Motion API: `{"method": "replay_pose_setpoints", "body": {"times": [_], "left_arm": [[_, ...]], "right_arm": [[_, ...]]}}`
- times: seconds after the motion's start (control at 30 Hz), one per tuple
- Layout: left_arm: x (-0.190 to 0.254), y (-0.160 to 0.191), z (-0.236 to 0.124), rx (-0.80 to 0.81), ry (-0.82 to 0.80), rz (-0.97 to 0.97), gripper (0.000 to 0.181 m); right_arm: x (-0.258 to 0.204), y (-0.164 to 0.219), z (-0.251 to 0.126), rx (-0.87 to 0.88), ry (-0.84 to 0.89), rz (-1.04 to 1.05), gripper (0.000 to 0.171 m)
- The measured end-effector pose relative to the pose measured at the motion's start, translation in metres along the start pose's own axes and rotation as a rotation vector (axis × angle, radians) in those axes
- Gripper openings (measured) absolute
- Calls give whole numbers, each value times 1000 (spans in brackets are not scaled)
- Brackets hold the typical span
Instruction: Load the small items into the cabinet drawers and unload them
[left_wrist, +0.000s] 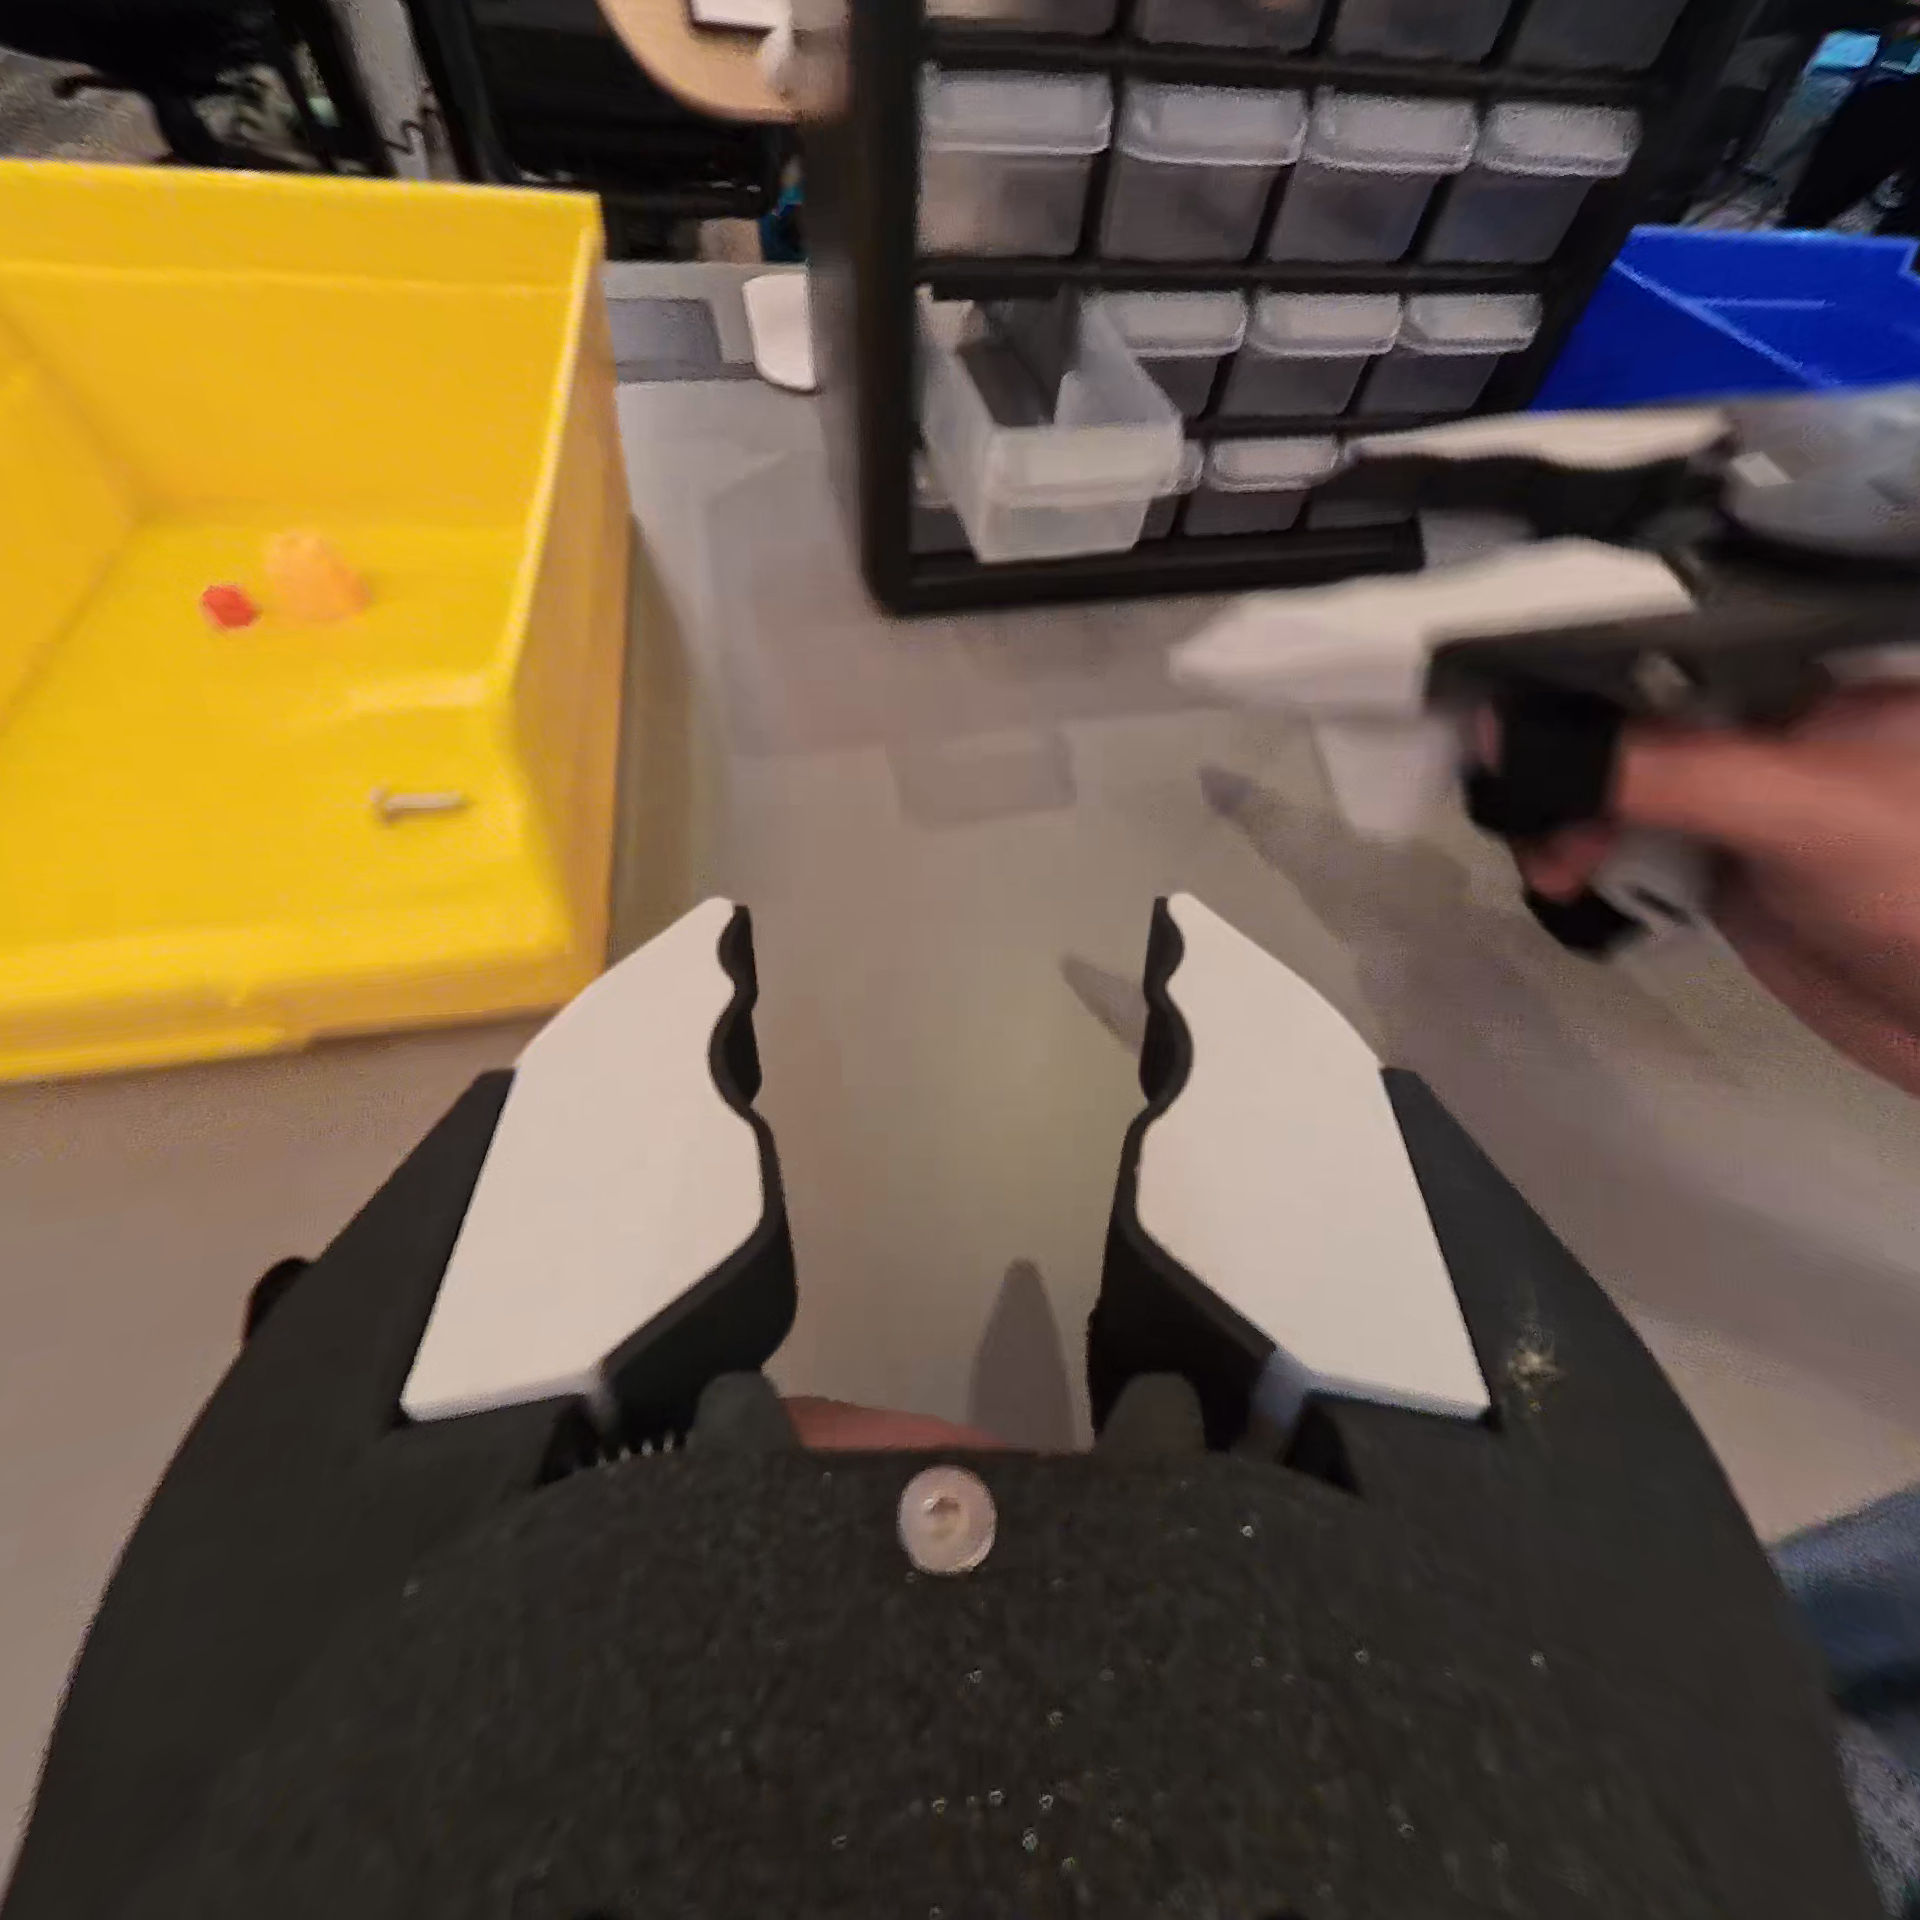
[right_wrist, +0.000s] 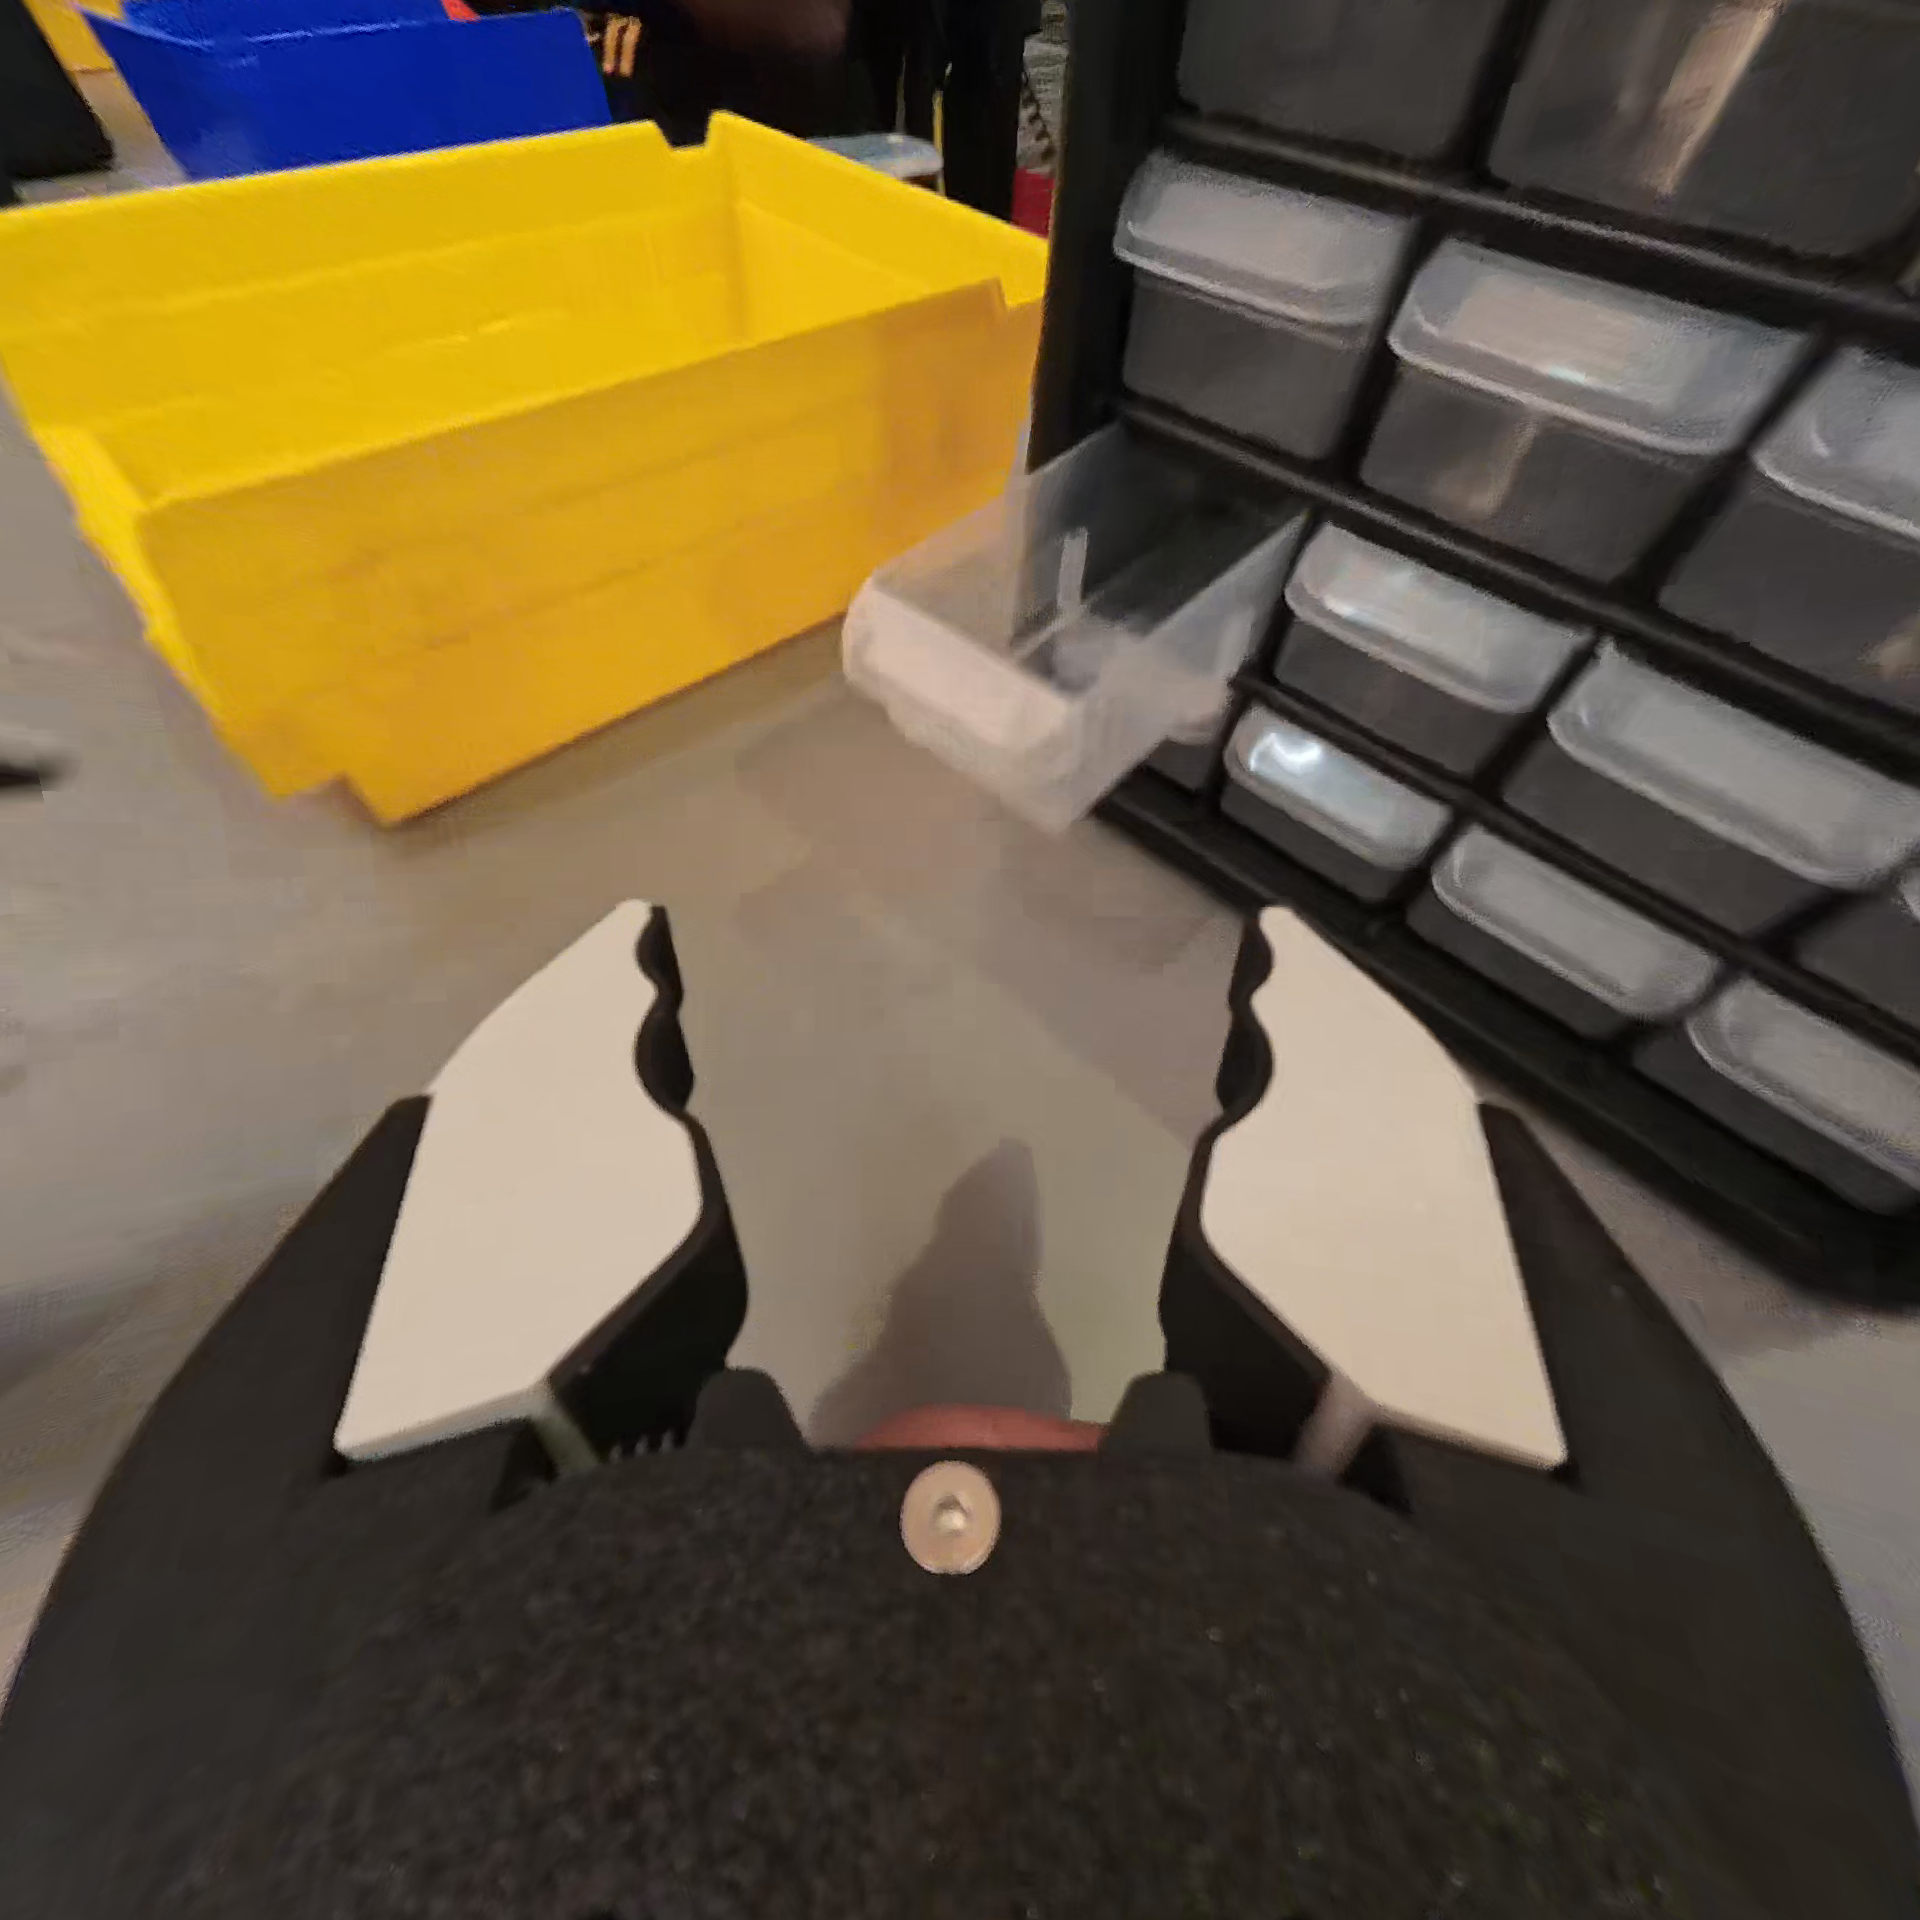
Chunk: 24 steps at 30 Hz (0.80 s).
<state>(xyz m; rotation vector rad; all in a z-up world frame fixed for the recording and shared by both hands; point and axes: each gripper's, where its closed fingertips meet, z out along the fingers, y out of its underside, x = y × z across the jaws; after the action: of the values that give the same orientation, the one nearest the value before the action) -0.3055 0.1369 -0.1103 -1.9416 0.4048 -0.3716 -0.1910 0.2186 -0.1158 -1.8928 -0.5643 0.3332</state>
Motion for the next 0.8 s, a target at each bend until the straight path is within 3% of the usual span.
{"method": "replay_pose_setpoints", "body": {"times": [0.1,0.23,0.3,0.47,0.6,0.8], "left_arm": [[-15,21,-25,-1,-51,-14,71],[-22,26,-32,7,-41,-78,68],[-22,25,-27,2,-31,-71,69],[-27,25,-19,-16,-77,46,69],[-18,21,-18,-15,-24,106,55],[-4,-4,-38,-61,202,-154,55]], "right_arm": [[7,-14,39,13,44,57,108],[9,-26,64,67,81,103,102],[11,-27,67,92,123,71,80],[10,-28,61,127,164,83,75],[7,-27,61,121,173,87,75],[10,-26,61,130,161,84,75]]}}
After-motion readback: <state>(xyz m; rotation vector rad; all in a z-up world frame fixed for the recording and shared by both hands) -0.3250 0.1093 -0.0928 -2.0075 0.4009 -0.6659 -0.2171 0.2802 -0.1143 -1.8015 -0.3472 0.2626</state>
